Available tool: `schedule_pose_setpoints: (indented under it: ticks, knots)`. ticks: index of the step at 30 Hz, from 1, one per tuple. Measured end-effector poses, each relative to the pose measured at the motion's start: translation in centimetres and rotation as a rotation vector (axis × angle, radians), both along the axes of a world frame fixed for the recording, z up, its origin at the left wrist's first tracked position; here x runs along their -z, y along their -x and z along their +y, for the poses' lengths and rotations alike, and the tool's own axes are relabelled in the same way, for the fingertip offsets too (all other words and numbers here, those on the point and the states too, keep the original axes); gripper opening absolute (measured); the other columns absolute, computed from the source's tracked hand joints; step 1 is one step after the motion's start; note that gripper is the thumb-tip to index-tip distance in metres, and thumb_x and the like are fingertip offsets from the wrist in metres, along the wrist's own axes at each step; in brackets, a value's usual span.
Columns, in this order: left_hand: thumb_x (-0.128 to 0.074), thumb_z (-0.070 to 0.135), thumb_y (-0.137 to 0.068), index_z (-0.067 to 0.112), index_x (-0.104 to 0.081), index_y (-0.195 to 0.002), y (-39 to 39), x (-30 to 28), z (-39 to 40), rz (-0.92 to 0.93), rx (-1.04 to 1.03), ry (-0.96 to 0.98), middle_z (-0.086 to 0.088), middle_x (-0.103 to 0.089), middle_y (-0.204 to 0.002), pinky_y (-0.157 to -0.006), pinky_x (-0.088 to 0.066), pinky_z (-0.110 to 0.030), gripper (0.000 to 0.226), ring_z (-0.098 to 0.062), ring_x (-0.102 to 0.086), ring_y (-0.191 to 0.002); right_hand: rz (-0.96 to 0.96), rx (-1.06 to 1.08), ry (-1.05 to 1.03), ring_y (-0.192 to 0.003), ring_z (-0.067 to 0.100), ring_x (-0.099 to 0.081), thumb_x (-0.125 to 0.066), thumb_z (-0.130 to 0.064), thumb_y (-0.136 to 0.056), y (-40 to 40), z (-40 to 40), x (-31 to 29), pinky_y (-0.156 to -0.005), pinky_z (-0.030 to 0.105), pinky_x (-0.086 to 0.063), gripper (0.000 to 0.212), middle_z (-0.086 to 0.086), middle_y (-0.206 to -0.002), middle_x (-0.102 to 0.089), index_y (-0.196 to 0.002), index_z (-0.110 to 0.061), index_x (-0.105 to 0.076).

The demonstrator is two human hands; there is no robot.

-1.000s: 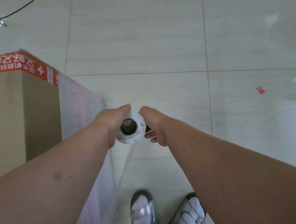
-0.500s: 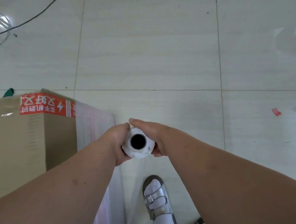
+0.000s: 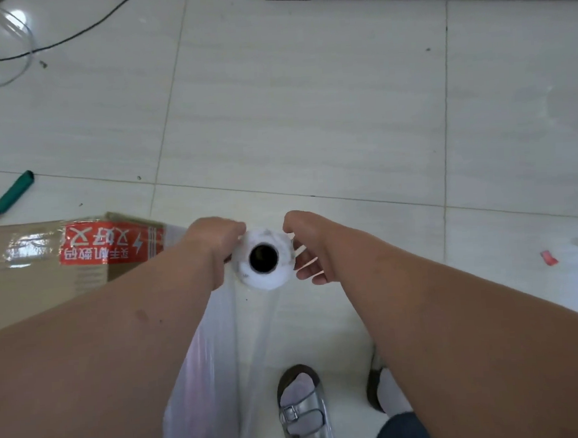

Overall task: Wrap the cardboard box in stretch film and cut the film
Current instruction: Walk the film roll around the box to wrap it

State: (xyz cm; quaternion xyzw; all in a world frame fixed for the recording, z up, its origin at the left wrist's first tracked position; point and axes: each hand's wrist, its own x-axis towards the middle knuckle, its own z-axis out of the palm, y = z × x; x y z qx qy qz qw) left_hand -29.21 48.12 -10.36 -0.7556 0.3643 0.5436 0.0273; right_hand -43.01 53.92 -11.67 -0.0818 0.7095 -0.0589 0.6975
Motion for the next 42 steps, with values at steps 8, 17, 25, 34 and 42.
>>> schedule_pose_setpoints:
  ticks: [8,17,25,34,42]
  knots:
    - [-0.036,0.029,-0.104,-0.008,-0.050,-0.127,1.4,-0.4,3.0,0.351,-0.491,-0.392,-0.021,-0.065,-0.103,-0.095,-0.045,-0.041,0.045,-0.033,-0.062,-0.100,-0.119,-0.113,0.027,-0.097,0.022,-0.065,-0.053,-0.064,-0.086,-1.1,-1.5,1.7,-0.086,0.032,-0.052,0.047,0.003,-0.108,-0.068,-0.103,-0.022,-0.062]
    - [-0.050,0.023,-0.096,0.008,-0.057,-0.088,3.2,-3.0,-3.2,0.047,-0.320,-0.190,-0.013,-0.064,-0.091,-0.079,-0.052,-0.038,0.018,-0.029,-0.061,-0.080,-0.101,-0.243,0.017,-0.070,0.022,-0.052,-0.043,-0.042,-0.083,1.3,-6.1,0.6,-0.064,0.031,-0.040,0.029,0.003,-0.089,-0.062,-0.090,-0.020,-0.060]
    - [-0.053,0.047,-0.094,0.014,-0.061,-0.099,2.2,-1.8,-4.4,0.203,-0.660,-0.185,-0.007,-0.068,-0.103,-0.100,-0.045,-0.033,0.034,-0.023,-0.062,-0.091,-0.063,-0.259,0.036,-0.070,0.025,-0.054,-0.042,-0.030,-0.087,1.3,-10.2,1.0,-0.069,0.031,-0.043,0.028,0.010,-0.092,-0.059,-0.102,-0.015,-0.058]
    - [-0.045,0.031,-0.098,0.013,-0.048,-0.078,2.4,-1.5,-8.4,0.216,-0.582,-0.241,-0.005,-0.050,-0.079,-0.071,-0.045,-0.034,0.027,-0.022,-0.049,-0.068,-0.125,-0.238,-0.010,-0.073,0.019,-0.038,-0.051,-0.038,-0.078,0.6,-13.6,1.4,-0.072,0.031,-0.037,0.020,0.001,-0.082,-0.047,-0.082,-0.019,-0.046]
    - [-0.056,0.033,-0.092,0.016,-0.060,-0.083,1.5,-2.4,-14.0,-0.061,-0.194,-0.005,0.000,-0.060,-0.079,-0.068,-0.043,-0.030,0.020,-0.017,-0.054,-0.069,-0.122,-0.259,0.017,-0.075,0.027,-0.056,-0.039,-0.022,-0.082,-0.8,-18.5,0.6,-0.072,0.033,-0.039,0.032,0.012,-0.096,-0.065,-0.105,-0.012,-0.059]
